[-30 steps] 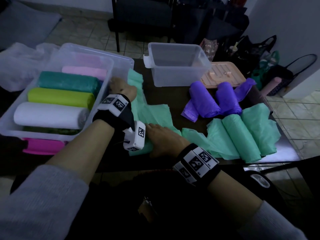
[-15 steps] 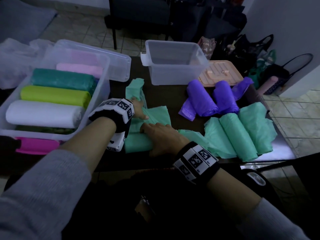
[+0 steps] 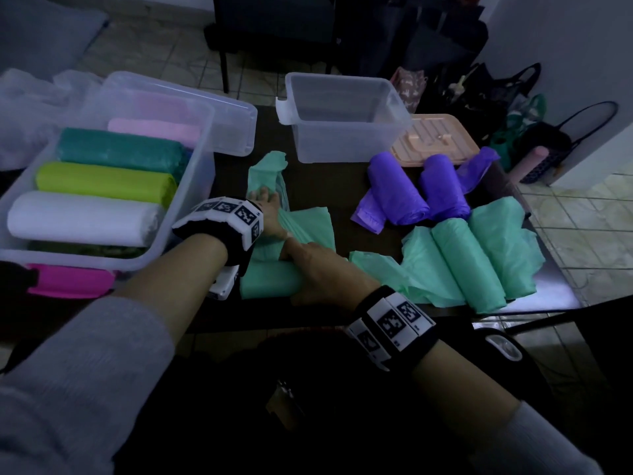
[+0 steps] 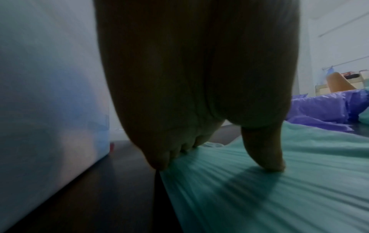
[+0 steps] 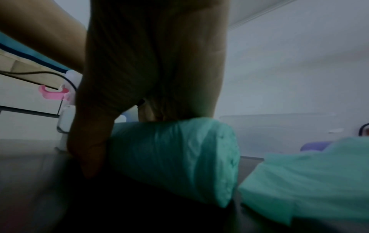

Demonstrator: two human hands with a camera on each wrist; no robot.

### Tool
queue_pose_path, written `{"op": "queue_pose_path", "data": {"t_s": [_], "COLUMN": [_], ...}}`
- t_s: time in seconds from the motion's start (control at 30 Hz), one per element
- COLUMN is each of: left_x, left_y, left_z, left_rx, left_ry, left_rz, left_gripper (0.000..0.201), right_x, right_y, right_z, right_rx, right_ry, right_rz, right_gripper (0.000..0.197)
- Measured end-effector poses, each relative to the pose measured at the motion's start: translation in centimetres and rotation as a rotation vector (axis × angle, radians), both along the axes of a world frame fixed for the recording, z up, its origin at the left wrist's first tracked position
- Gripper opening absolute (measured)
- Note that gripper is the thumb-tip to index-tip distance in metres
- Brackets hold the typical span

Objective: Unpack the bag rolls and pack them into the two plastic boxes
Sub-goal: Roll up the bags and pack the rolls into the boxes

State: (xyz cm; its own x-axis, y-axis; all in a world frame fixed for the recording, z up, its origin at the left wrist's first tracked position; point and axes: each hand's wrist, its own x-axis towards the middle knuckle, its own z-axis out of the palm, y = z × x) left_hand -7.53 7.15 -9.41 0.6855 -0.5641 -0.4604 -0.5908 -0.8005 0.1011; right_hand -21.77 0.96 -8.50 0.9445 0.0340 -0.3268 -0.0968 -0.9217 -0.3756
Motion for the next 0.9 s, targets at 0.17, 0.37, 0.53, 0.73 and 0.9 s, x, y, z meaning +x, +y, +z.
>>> {"op": "queue_pose_path", "data": {"t_s": [0.17,0.37,0.53,0.73,0.9], "left_x": [0.8,0.6,-0.1,-2.7,-4.3], "left_y": [0.0,0.5,0.7,1.6,3.6], "left_z": [0.7,2.4,4.4,5.2,4.8], "left_rx": [-0.060,-0.169,-0.253,-0.351,-0.343], "left_ry": [0.124,0.005,0.058,0.155,0.160], "left_rz": [-0.037,0.005,0.006,0.109,0.079], "left_gripper": [0.092,0.066,0.034,0.015,0.033], "right_x": [0.6,1.6,2.1,3.3,4.1], "right_y": [-0.9,-2.2,-3.1,-3.6,-3.9], "right_z": [0.0,0.5,1.4,1.8,1.6], "right_rx": [-0.041,0.062,0.125,0.150,0.118], "right_ry": [-0.021,0.049,0.056,0.130,0.150], "right_rz": [-0.003,-0.019,-0.038,-0.007,0.007], "right_gripper": [0.068,0.072,0.056,0.046,0.046]}}
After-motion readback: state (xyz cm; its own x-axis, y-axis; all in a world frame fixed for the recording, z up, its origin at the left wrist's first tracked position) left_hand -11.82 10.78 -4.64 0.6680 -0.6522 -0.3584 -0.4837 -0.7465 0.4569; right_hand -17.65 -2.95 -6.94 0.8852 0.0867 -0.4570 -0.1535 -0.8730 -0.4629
